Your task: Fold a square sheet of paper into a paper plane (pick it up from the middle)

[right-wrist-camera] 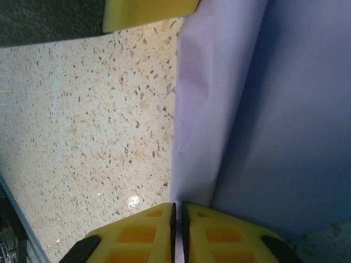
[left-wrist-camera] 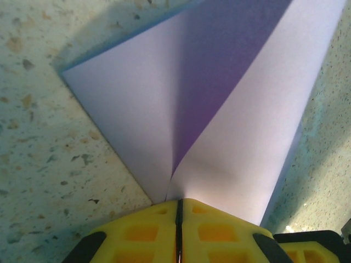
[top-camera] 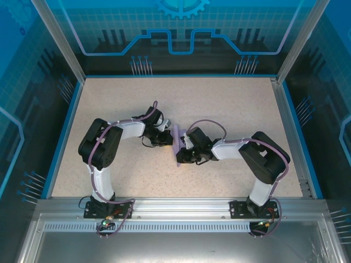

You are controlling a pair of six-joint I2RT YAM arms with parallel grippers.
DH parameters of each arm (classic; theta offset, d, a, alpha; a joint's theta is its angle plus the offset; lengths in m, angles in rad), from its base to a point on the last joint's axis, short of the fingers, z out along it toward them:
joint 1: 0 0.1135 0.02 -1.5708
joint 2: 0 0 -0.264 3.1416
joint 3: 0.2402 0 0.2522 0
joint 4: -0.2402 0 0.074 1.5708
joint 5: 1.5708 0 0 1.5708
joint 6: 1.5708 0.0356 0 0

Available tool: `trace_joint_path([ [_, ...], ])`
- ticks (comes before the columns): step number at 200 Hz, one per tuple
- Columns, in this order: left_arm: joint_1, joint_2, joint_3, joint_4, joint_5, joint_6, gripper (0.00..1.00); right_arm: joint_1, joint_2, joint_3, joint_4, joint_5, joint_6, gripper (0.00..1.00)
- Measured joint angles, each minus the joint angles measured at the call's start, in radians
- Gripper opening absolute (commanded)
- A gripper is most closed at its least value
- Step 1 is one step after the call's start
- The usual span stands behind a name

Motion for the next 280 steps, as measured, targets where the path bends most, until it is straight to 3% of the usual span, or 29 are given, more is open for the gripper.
trace_joint_path([
  [64, 0.0, 0.001, 0.005, -0.001, 0.005, -0.006, 0.16, 0.005, 0.011, 0.02, -0.029, 0.01, -0.025, 0.11],
  [152, -0.019, -0.016, 0.027, -0.019, 0.008, -0.042, 0.45, 0.008, 0.011, 0.021, -0.033, 0.018, -0.045, 0.1],
  [280, -0.032, -0.087, 0.025, -0.037, -0.087, -0.092, 0.46, 0.008, 0.012, 0.021, -0.03, 0.018, -0.045, 0.1],
])
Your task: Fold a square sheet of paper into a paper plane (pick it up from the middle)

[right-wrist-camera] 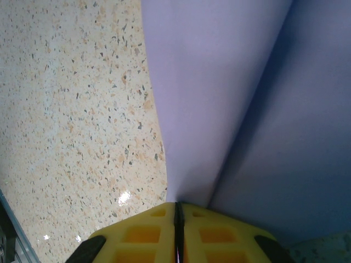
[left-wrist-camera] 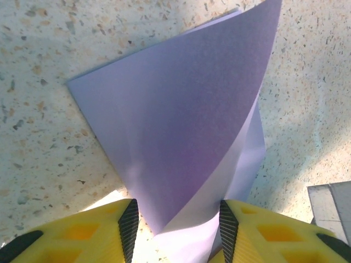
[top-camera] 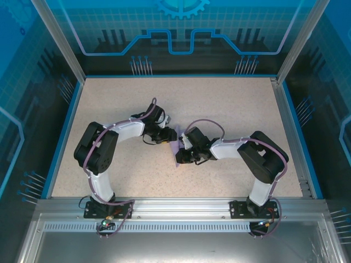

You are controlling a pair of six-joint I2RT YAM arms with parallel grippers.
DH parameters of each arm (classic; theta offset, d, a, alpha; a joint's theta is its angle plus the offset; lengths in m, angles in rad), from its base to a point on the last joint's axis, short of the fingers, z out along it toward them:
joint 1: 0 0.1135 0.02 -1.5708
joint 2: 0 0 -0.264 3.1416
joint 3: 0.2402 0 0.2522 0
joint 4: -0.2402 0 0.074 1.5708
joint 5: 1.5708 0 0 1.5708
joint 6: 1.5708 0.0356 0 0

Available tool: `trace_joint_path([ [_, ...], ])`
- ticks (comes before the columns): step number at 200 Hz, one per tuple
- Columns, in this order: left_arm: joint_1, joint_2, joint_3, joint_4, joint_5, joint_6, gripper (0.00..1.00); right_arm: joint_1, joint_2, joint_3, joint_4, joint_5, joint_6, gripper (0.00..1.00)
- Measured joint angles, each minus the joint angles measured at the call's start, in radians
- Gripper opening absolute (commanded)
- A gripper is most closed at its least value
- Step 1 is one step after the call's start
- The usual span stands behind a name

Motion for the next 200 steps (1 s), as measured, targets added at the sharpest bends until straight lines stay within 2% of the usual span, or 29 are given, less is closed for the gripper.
trace_joint_path([
  [45, -0.019, -0.059, 0.0, -0.063, -0.073, -0.01, 0.44, 0.0, 0.0, 0.0, 0.0, 0.0, 0.0, 0.1],
  [76, -0.026, -0.102, 0.0, -0.08, -0.105, -0.025, 0.36, 0.0, 0.001, 0.0, 0.0, 0.0, 0.0, 0.1],
  [100, -0.036, -0.106, -0.008, -0.064, -0.084, -0.053, 0.23, 0.0, 0.001, 0.0, 0.0, 0.0, 0.0, 0.1],
  [139, -0.044, -0.069, -0.026, -0.025, -0.031, -0.081, 0.13, 0.0, 0.001, 0.0, 0.0, 0.0, 0.0, 0.1],
  [200, -0.047, 0.009, -0.057, 0.024, 0.021, -0.101, 0.11, 0.0, 0.001, 0.0, 0.0, 0.0, 0.0, 0.1],
])
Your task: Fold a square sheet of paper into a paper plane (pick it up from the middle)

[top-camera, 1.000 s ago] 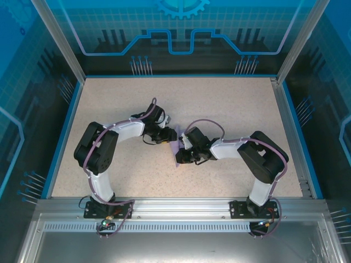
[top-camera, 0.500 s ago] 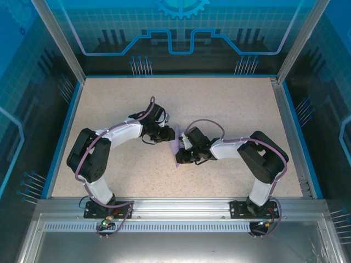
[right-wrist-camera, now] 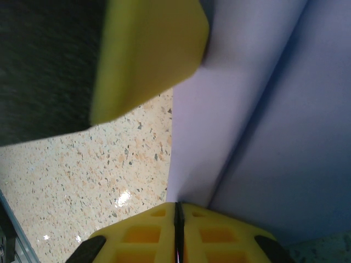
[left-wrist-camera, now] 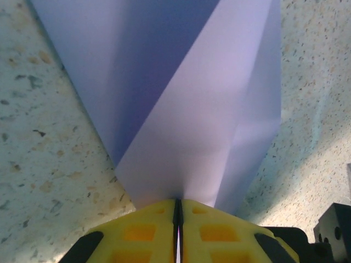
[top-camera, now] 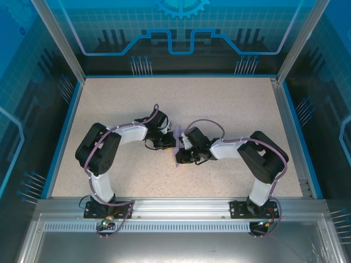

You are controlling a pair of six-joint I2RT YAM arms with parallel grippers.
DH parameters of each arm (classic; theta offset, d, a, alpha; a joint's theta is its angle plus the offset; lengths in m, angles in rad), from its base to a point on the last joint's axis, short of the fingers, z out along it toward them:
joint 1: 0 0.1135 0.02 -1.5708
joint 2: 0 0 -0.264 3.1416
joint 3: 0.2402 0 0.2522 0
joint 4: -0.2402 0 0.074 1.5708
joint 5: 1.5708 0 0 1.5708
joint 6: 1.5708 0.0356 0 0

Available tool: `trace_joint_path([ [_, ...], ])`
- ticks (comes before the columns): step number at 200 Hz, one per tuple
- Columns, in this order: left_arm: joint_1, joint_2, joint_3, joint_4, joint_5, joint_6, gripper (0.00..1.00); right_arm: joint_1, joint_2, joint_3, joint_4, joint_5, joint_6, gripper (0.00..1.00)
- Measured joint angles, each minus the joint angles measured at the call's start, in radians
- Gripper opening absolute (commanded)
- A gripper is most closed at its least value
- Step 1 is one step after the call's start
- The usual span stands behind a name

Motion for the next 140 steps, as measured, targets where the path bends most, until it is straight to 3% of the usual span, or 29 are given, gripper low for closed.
trace_joint_path([
  [140, -0.005, 0.052, 0.035, -0.028, -0.005, 0.074, 0.08, 0.003, -0.01, -0.008, 0.011, 0.001, 0.0, 0.14],
])
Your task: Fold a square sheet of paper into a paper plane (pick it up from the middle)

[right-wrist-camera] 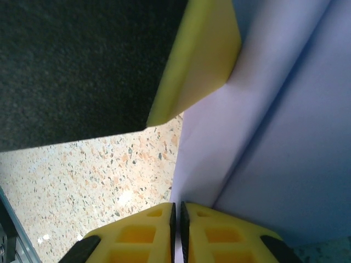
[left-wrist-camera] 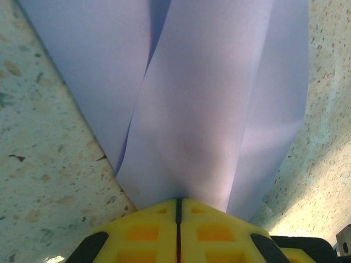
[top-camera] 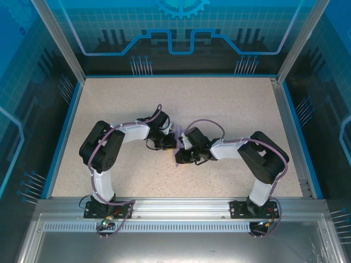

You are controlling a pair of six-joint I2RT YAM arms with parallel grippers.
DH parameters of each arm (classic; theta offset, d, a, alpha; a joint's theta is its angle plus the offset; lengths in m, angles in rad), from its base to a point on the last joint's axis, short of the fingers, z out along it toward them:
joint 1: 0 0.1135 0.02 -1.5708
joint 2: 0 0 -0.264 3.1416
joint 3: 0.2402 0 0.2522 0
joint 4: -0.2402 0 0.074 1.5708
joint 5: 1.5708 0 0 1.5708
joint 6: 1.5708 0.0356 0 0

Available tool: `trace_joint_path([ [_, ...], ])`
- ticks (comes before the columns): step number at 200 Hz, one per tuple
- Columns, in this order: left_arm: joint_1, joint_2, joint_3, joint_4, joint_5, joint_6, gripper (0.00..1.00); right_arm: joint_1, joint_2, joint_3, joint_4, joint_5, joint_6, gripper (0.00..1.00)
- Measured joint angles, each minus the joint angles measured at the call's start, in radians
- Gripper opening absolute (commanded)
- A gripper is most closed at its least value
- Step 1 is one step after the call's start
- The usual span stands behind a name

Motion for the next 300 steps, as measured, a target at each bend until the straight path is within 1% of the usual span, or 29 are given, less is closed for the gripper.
trace_joint_path([
  [30, -0.001, 0.008, 0.01, -0.01, 0.0, 0.014, 0.07, 0.004, 0.0, -0.002, 0.003, 0.003, -0.001, 0.13],
  [70, -0.001, 0.021, 0.025, -0.019, 0.006, 0.037, 0.07, 0.022, -0.005, -0.002, 0.001, 0.039, -0.03, 0.1],
  [147, -0.001, 0.036, 0.043, -0.035, 0.015, 0.06, 0.06, 0.105, -0.031, 0.021, -0.075, 0.204, -0.132, 0.09],
  [254, 0.012, 0.047, 0.047, -0.037, 0.053, 0.089, 0.06, 0.229, -0.051, 0.066, -0.229, 0.405, -0.149, 0.08],
  [279, 0.009, 0.051, 0.05, -0.036, 0.052, 0.089, 0.06, 0.277, -0.053, 0.078, -0.264, 0.409, -0.185, 0.08],
  [300, 0.008, 0.053, 0.051, -0.03, 0.054, 0.089, 0.06, 0.303, -0.071, 0.071, -0.294, 0.363, -0.196, 0.08],
])
